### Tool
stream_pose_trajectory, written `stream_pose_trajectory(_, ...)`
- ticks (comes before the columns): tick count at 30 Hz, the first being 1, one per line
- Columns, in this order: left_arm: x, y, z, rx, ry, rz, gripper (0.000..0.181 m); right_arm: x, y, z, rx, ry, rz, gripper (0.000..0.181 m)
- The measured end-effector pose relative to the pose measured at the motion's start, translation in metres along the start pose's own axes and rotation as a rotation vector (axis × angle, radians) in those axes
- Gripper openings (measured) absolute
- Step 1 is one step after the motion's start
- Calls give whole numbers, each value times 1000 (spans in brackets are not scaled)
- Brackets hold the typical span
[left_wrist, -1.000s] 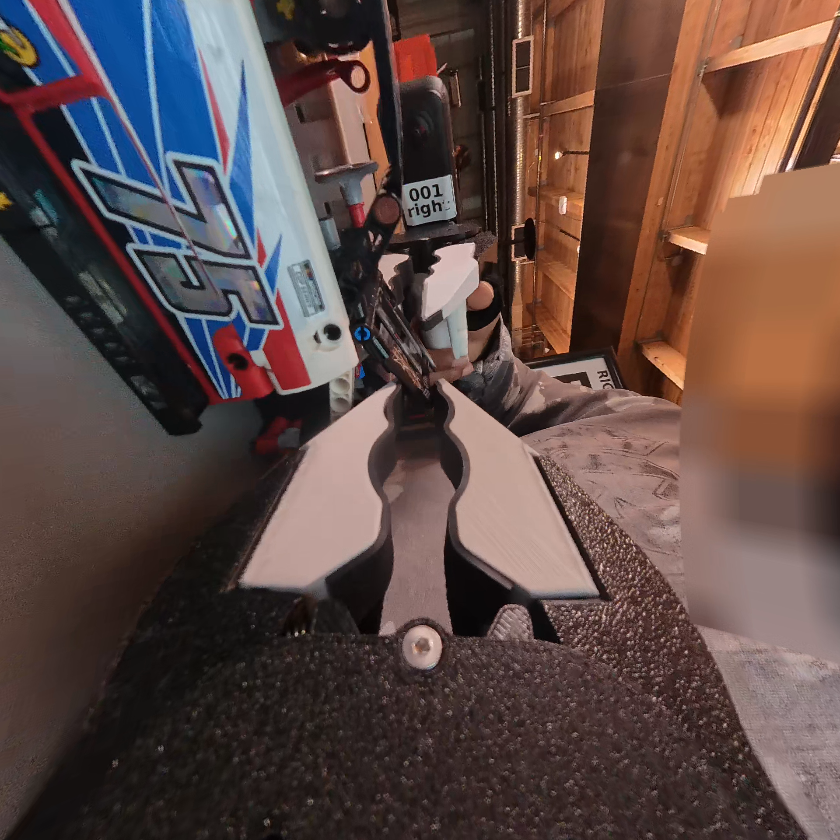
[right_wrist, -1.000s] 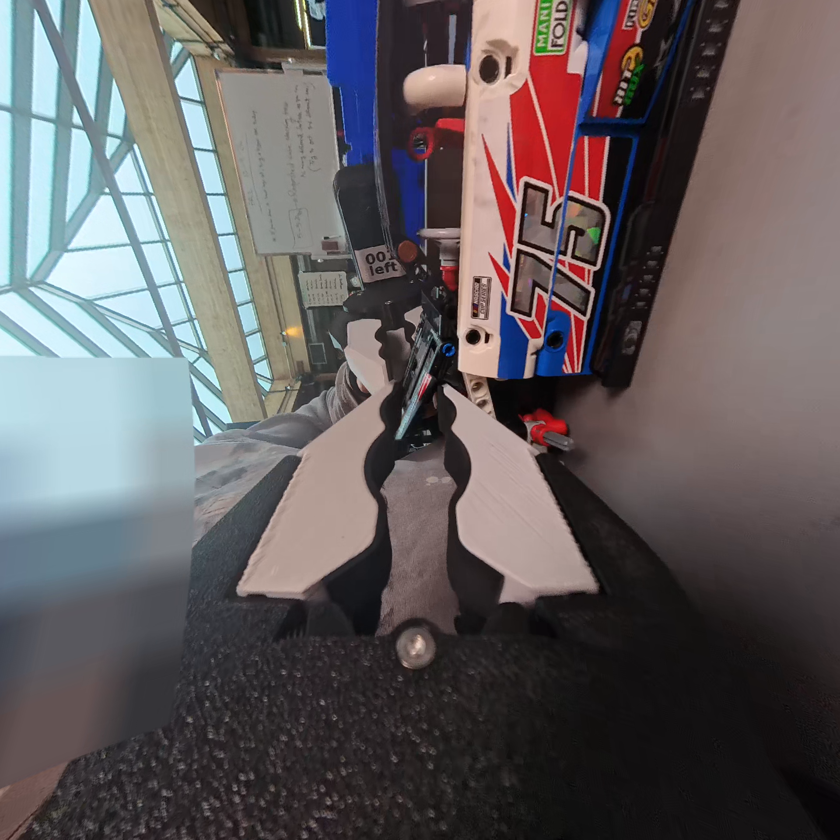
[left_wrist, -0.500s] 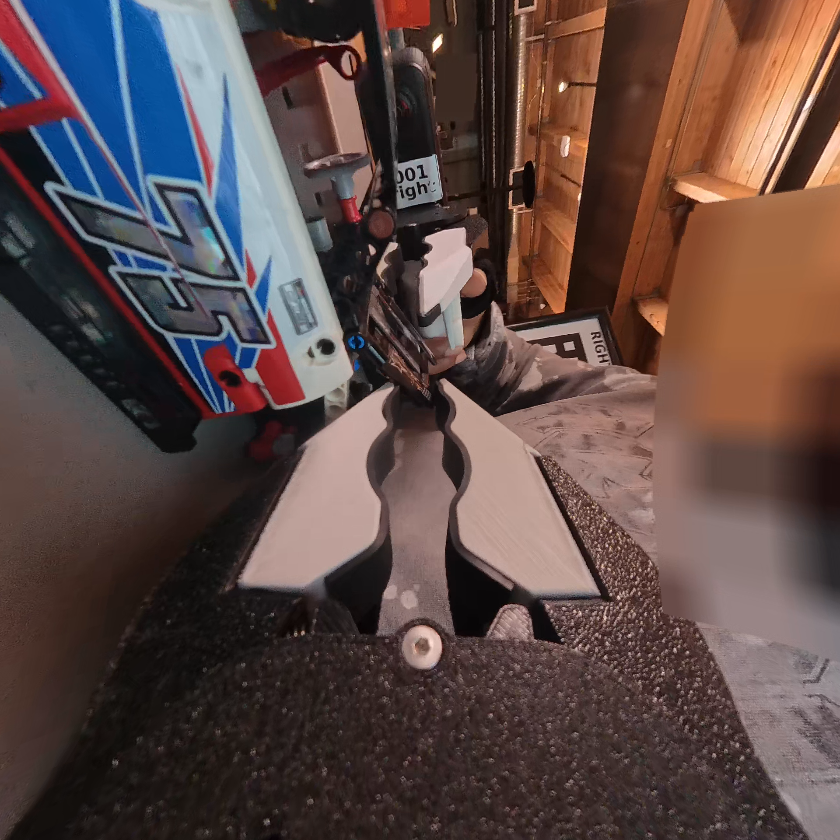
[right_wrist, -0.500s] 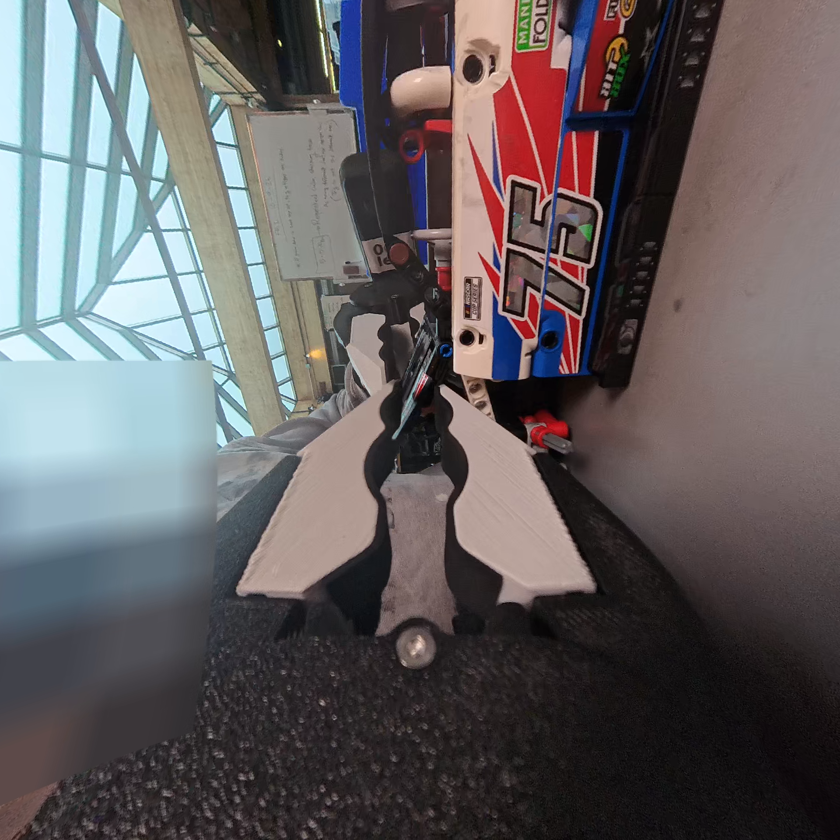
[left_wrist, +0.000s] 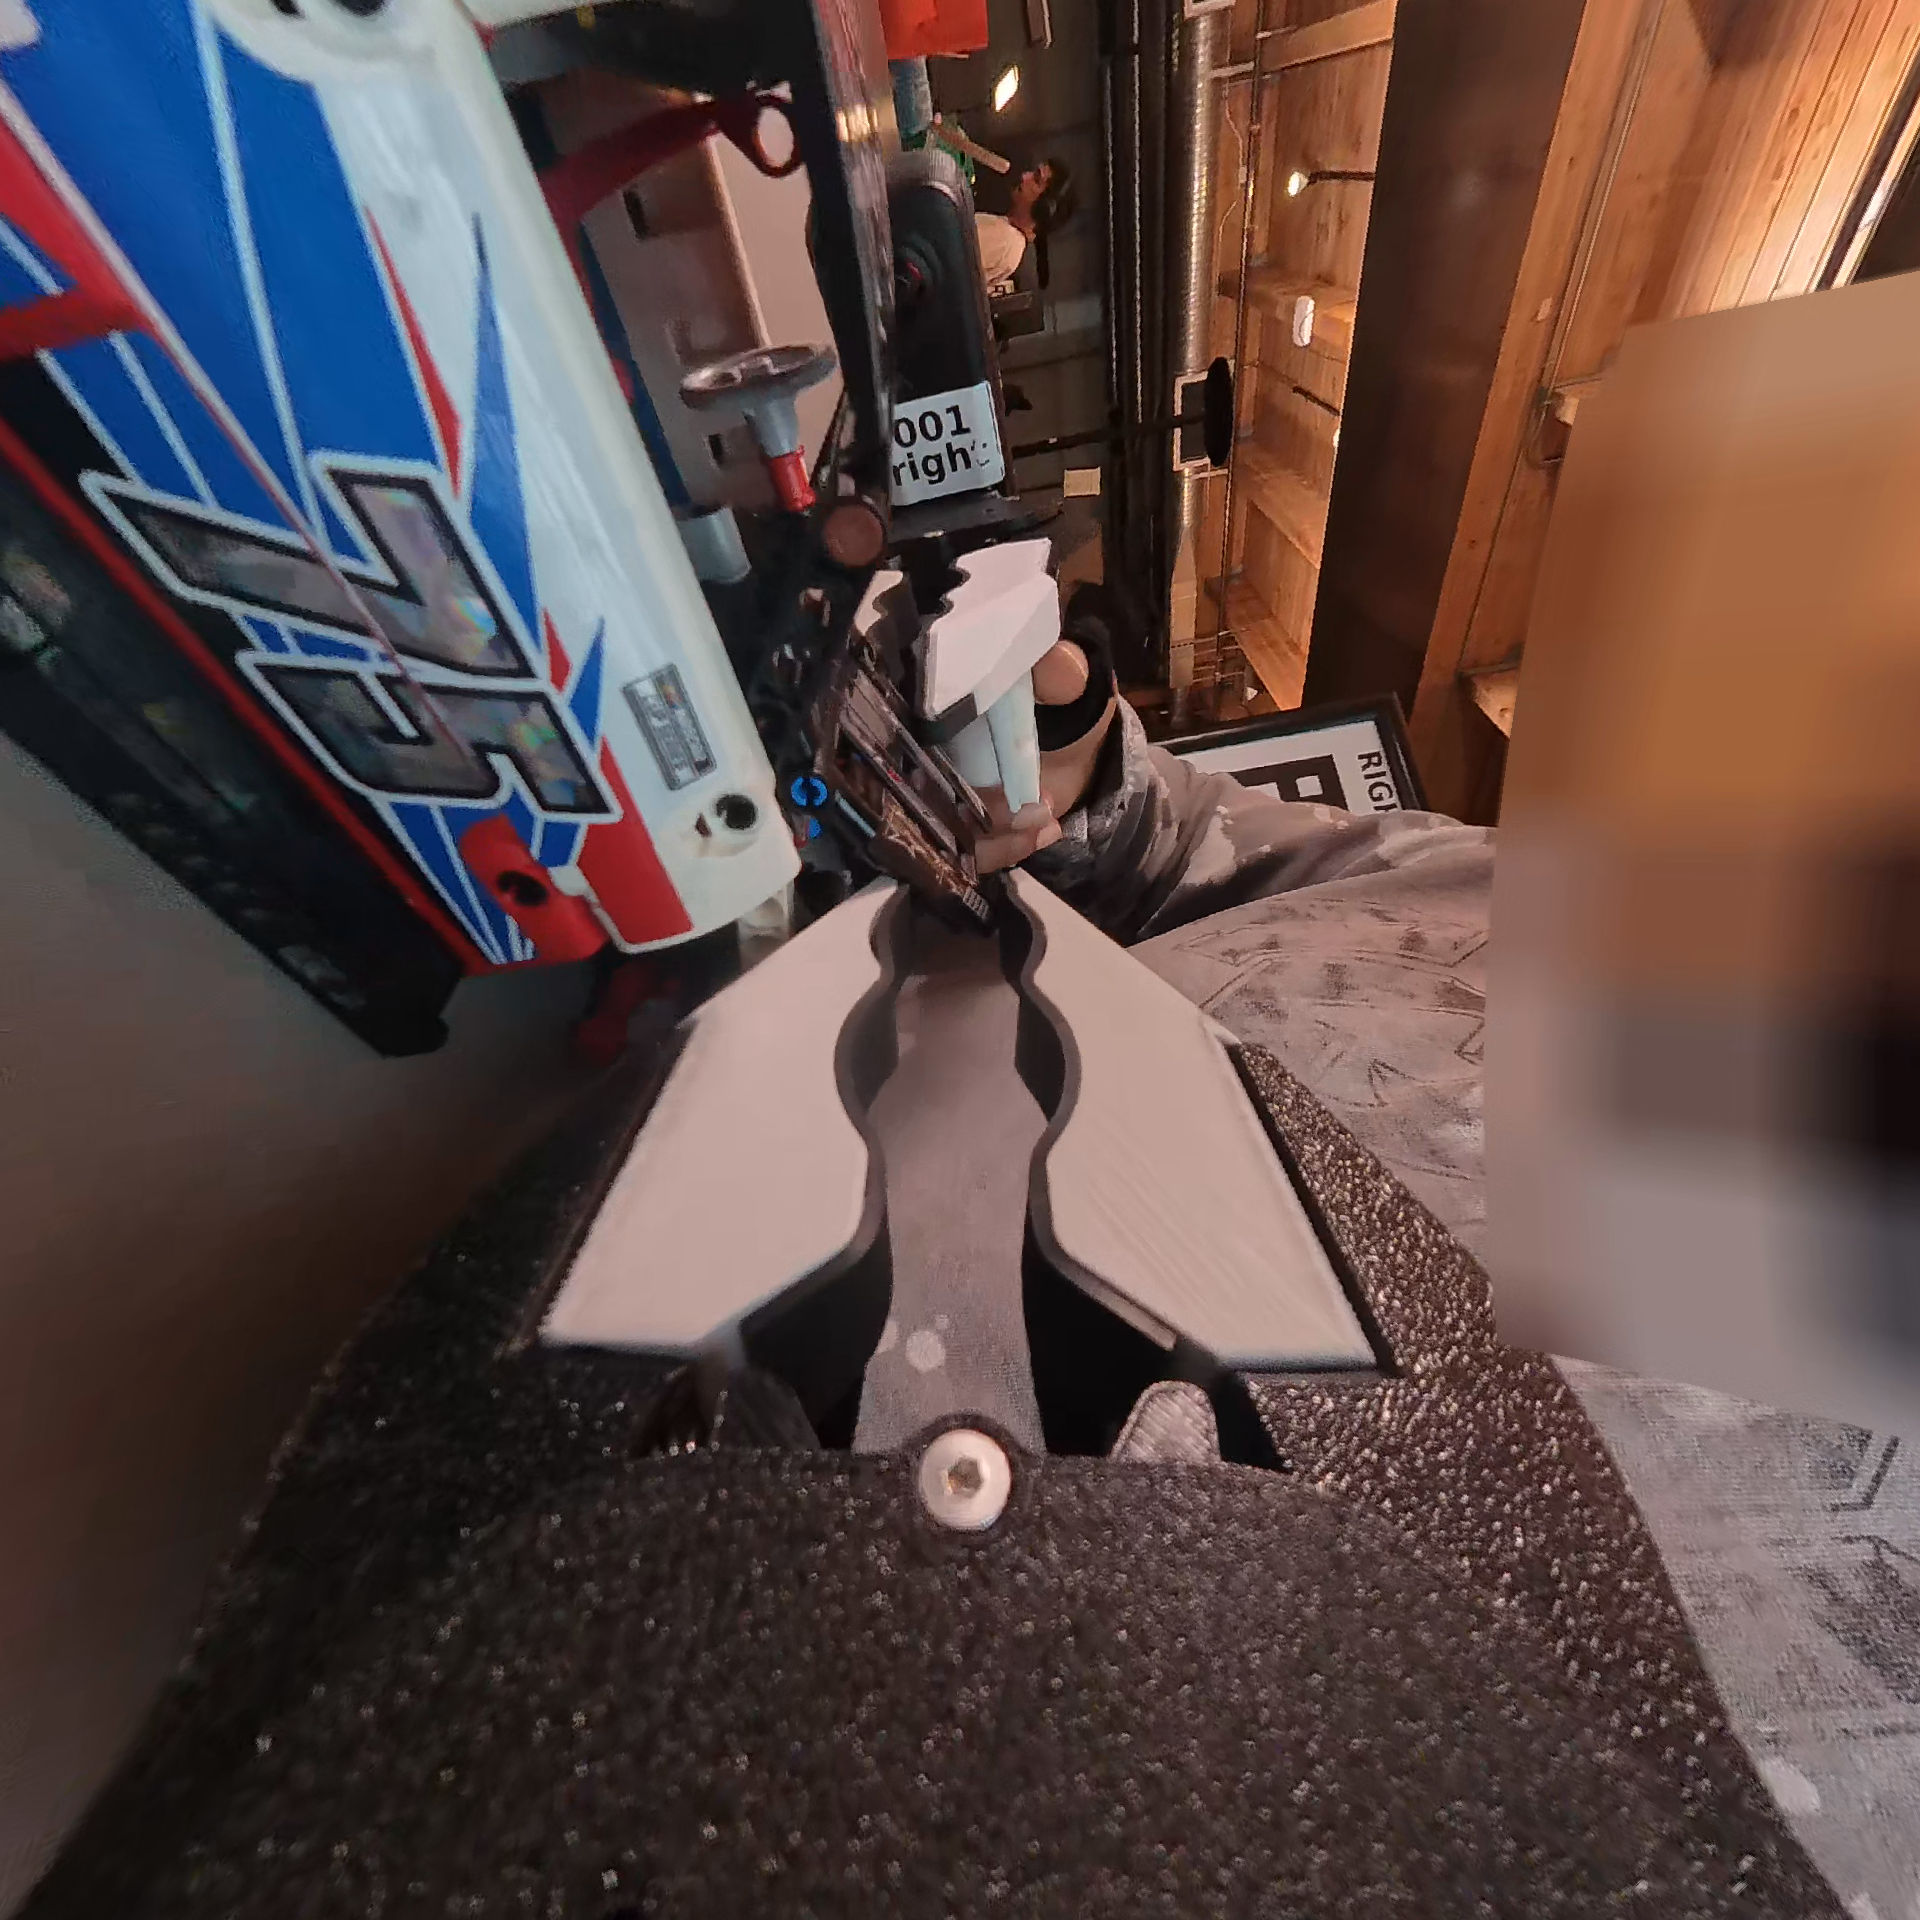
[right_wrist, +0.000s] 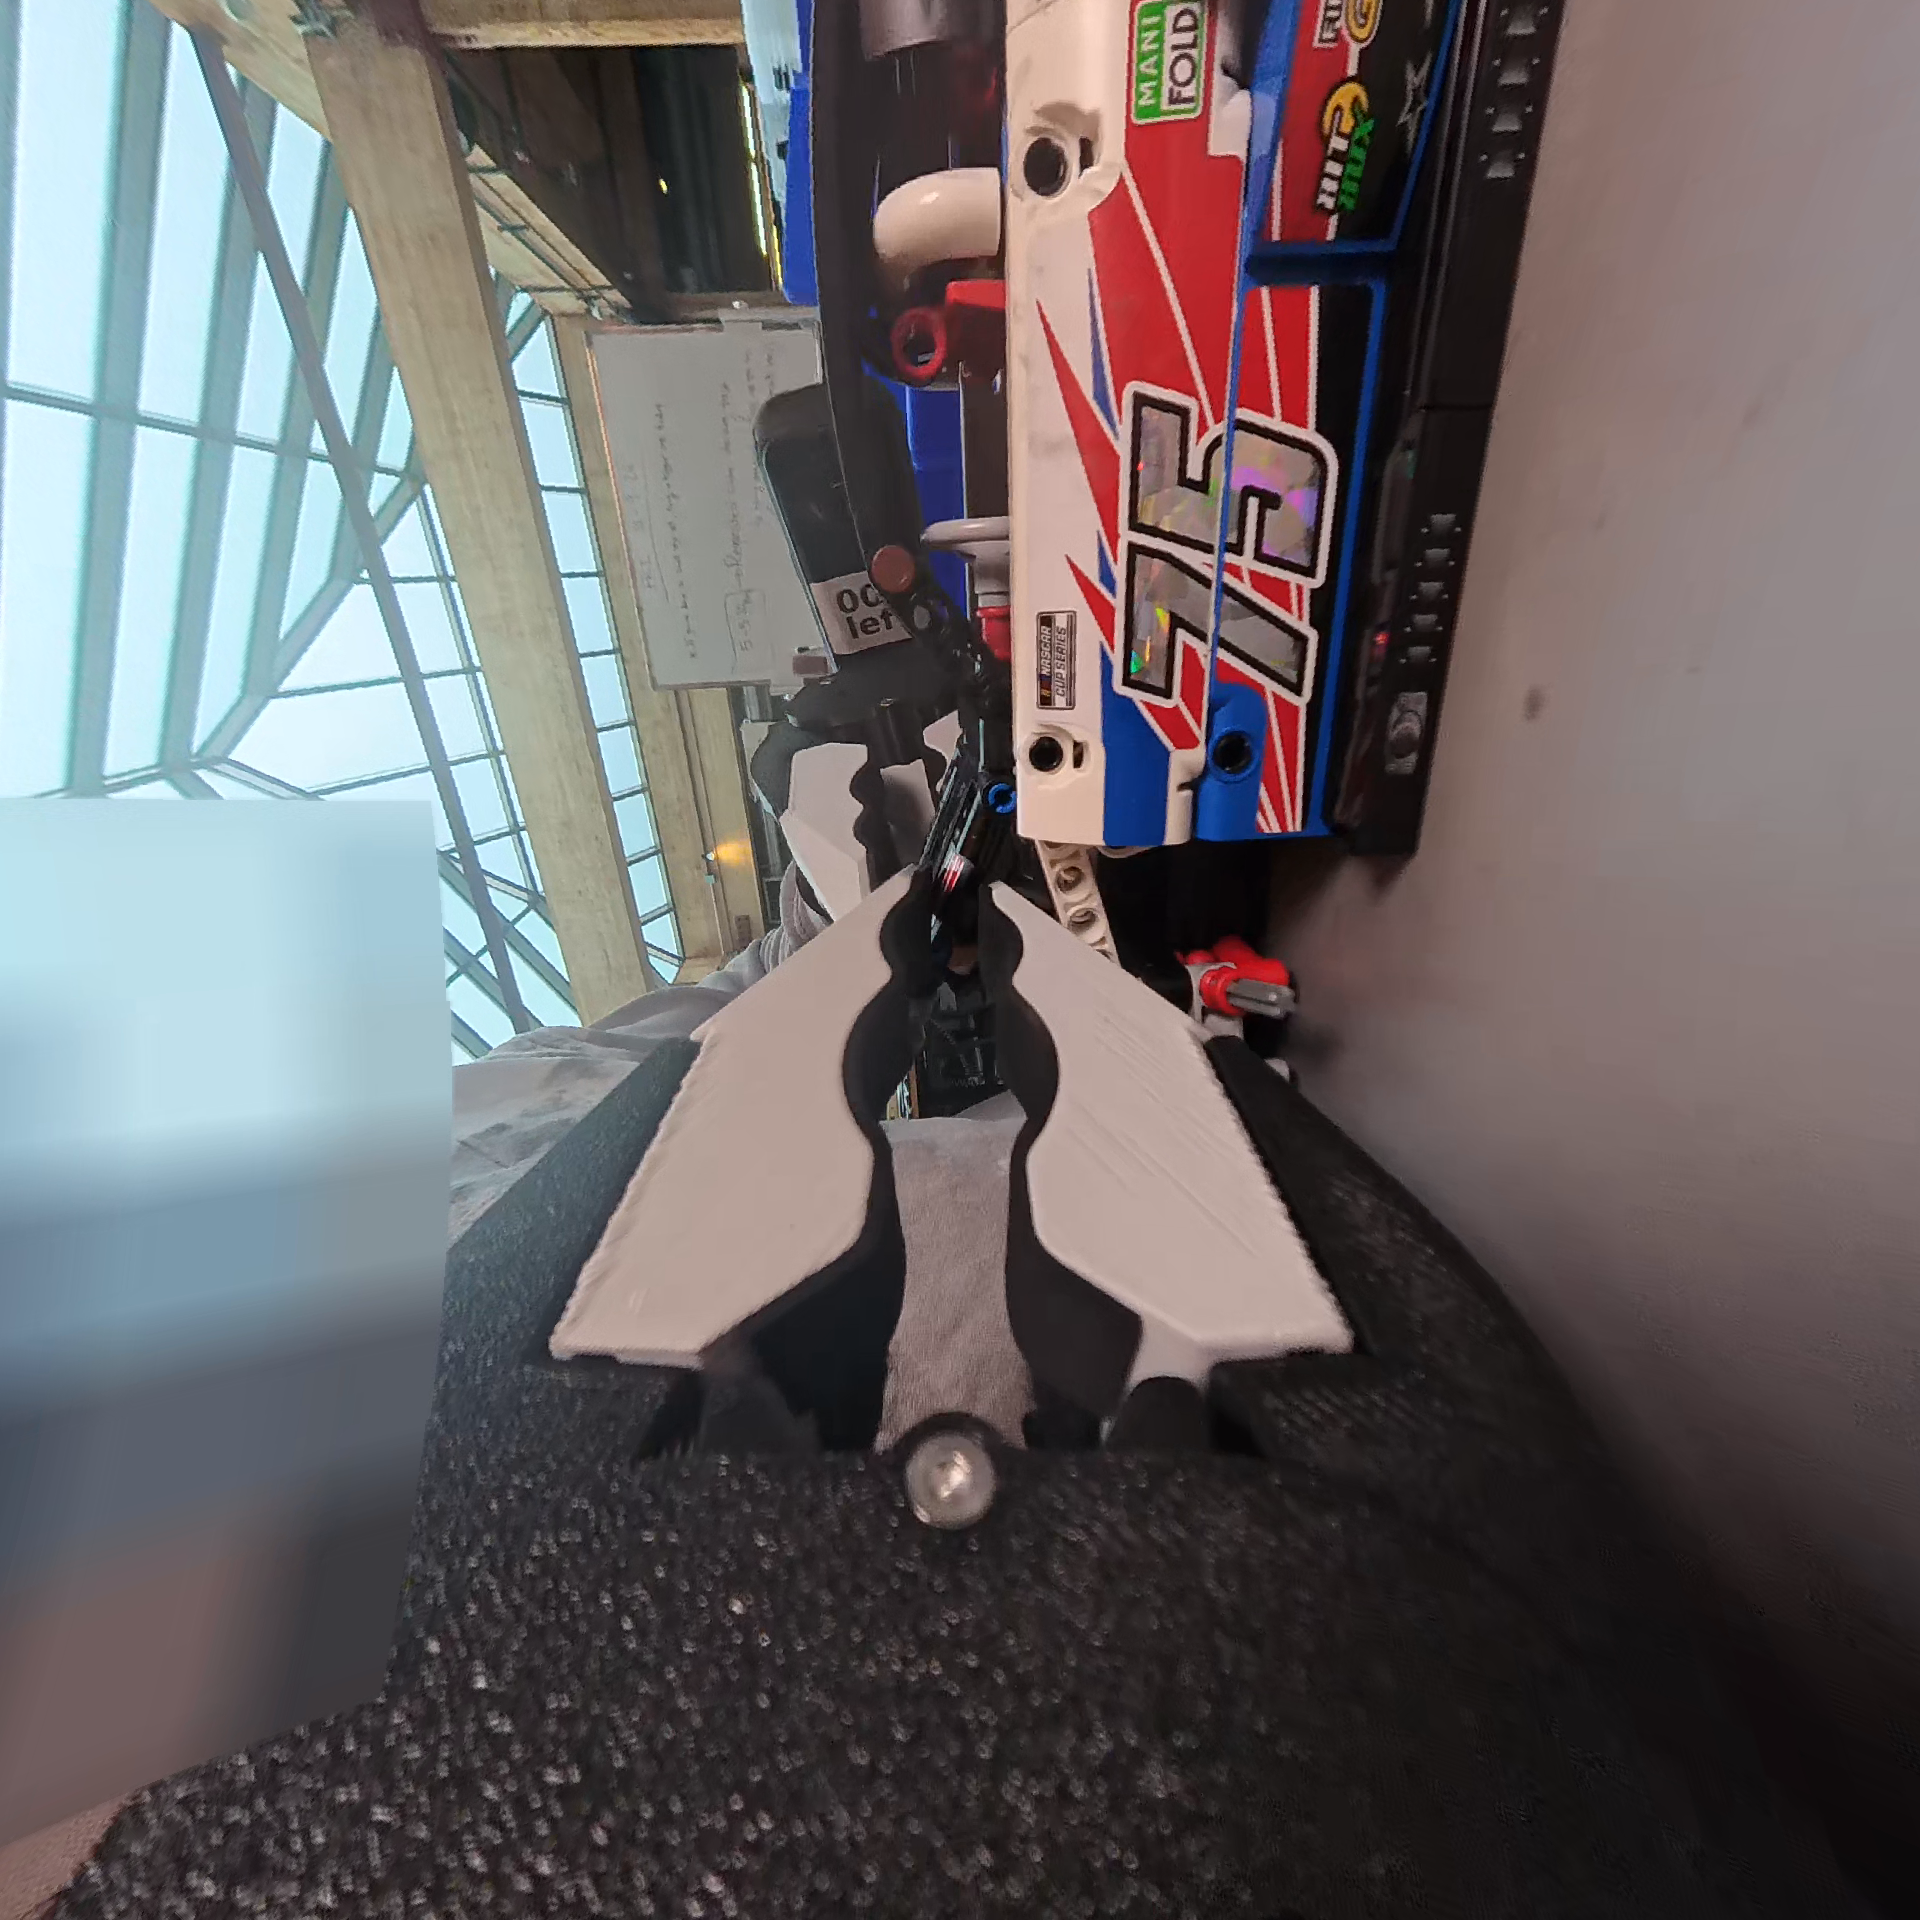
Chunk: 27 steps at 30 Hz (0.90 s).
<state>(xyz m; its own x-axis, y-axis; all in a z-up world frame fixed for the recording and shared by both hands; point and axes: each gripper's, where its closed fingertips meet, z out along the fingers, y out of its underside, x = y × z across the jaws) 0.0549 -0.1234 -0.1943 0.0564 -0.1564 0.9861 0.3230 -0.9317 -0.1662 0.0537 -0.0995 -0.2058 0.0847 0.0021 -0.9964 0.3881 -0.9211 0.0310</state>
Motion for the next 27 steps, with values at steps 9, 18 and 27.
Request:
stream_pose_trajectory(9,2,-16,-7,152,78,-180,20,-1,-3,-3,-1,-27,-2,6)
stream_pose_trajectory(18,-4,-22,0,216,-29,-264,17,1,-7,-8,-17,31,-107,6)
stream_pose_trajectory(27,-12,-32,3,224,-140,-166,7,1,-16,-10,15,0,-78,5)
